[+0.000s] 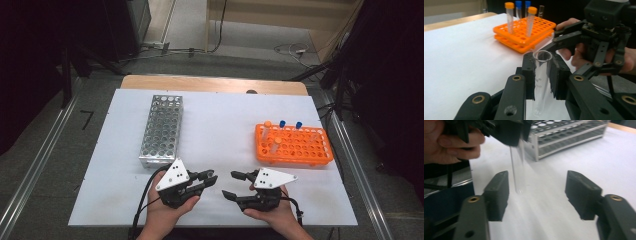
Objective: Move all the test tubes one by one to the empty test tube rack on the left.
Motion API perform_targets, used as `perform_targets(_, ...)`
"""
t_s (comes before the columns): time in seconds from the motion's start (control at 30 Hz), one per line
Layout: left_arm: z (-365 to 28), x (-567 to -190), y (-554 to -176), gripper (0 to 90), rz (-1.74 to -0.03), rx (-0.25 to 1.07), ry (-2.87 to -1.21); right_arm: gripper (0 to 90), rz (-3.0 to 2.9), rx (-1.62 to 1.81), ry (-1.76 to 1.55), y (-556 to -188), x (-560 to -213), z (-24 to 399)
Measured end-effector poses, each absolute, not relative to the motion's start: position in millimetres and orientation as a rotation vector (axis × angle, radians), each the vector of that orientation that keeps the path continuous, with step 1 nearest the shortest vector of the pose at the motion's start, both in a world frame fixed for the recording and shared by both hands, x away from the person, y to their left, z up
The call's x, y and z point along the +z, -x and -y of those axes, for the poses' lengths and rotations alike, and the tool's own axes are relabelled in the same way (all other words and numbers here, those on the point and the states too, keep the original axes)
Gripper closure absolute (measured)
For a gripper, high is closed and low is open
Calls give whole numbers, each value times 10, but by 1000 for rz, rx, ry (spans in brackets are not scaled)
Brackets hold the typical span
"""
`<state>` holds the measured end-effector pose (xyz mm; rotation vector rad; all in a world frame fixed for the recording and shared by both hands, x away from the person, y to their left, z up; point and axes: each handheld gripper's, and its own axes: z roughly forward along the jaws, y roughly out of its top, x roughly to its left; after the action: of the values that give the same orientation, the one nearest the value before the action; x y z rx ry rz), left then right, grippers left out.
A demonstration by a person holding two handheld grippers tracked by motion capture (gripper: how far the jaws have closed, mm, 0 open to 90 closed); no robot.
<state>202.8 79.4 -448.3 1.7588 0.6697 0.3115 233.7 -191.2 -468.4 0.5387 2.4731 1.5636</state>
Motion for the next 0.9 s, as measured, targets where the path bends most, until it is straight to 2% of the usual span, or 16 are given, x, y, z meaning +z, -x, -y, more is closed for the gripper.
perform_targets(0.17,-911,-4411,-2090,770,-709,348,-1735,139,-2425,1551,-597,-2358,-4654,2077)
perform_targets(0.37,-1030,-4347,-2181,770,-752,387,-1719,3,-2408,1536,-658,-2414,-4652,2321)
perform_targets(0.9,-1303,-4155,-2437,769,-823,494,-1673,0,-2313,1544,-768,-2439,-4581,2807)
